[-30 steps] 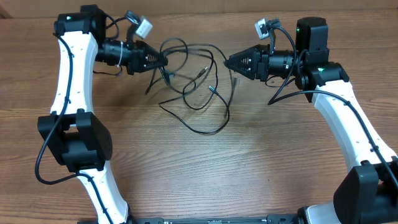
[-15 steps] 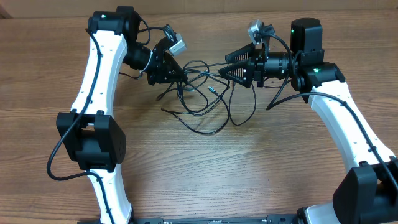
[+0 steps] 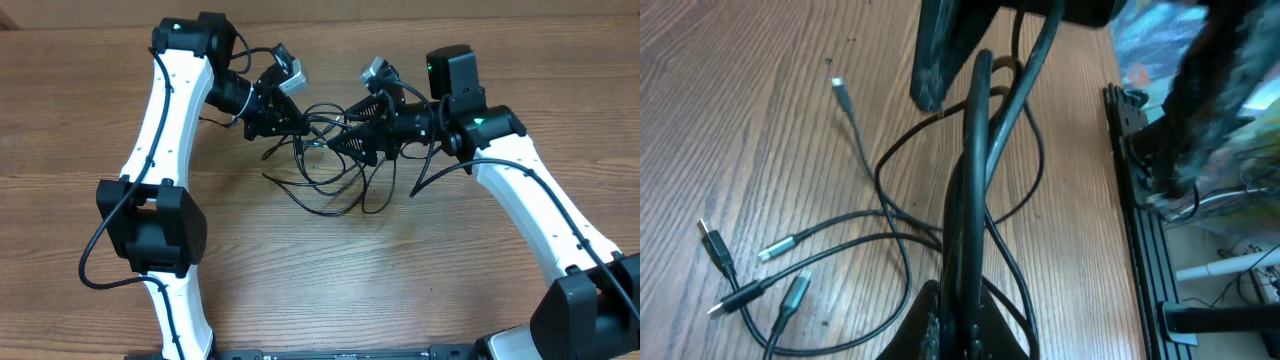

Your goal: Untangle cables

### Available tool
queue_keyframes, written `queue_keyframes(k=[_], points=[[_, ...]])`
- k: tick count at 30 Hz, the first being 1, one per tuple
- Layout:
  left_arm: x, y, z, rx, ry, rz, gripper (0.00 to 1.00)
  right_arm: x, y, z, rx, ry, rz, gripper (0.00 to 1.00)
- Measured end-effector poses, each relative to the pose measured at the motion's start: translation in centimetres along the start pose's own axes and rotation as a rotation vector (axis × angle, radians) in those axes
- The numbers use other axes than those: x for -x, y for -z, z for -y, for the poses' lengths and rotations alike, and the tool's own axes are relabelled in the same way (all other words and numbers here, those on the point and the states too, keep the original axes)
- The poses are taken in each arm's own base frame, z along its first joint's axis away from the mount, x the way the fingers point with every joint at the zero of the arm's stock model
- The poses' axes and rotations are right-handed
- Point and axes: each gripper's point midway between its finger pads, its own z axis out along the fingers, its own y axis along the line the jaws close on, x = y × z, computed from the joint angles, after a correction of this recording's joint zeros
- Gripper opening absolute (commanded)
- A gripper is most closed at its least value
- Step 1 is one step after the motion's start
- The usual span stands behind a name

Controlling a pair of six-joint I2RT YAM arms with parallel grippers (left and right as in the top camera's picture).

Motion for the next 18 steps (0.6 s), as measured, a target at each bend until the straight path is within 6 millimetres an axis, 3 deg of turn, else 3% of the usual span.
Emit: queue_keyframes(k=[2, 6, 9, 10, 12, 14, 15, 18], points=[[0.3, 0.0, 0.1, -0.008, -0.003, 0.017, 0.04, -0.1, 0.0, 0.1, -0.008, 0.004, -0.005, 0.58], [1.2, 0.0, 0.5, -0.027, -0.004, 0.066, 0.04, -0.2, -0.1, 0.3, -0.018, 0.006, -0.010, 0.07], [1.5, 0.0, 0.7, -0.037, -0.002, 0.089, 0.10, -0.3, -0.1, 0.4, -0.025, 0.004, -0.013, 0.04], [1.6, 0.0, 0.7, -0.038, -0.002, 0.091, 0.18, -0.3, -0.1, 0.4, -0.027, 0.004, -0.013, 0.04], [1.6, 0.1, 0.7, -0.040, 0.000, 0.094, 0.54, -0.3, -0.1, 0.4, -0.029, 0.004, -0.014, 0.04], [1.8, 0.1, 0.8, -0.044, 0.003, 0.103, 0.77, -0.3, -0.1, 0.4, -0.029, 0.004, -0.014, 0.04], [1.8, 0.1, 0.8, -0.044, 0.004, 0.105, 0.97, -0.3, -0.1, 0.5, -0.030, 0.005, -0.014, 0.04], [1.7, 0.1, 0.7, -0.043, 0.032, 0.100, 1.00, -0.3, 0.0, 0.5, -0.029, 0.003, -0.011, 0.04]])
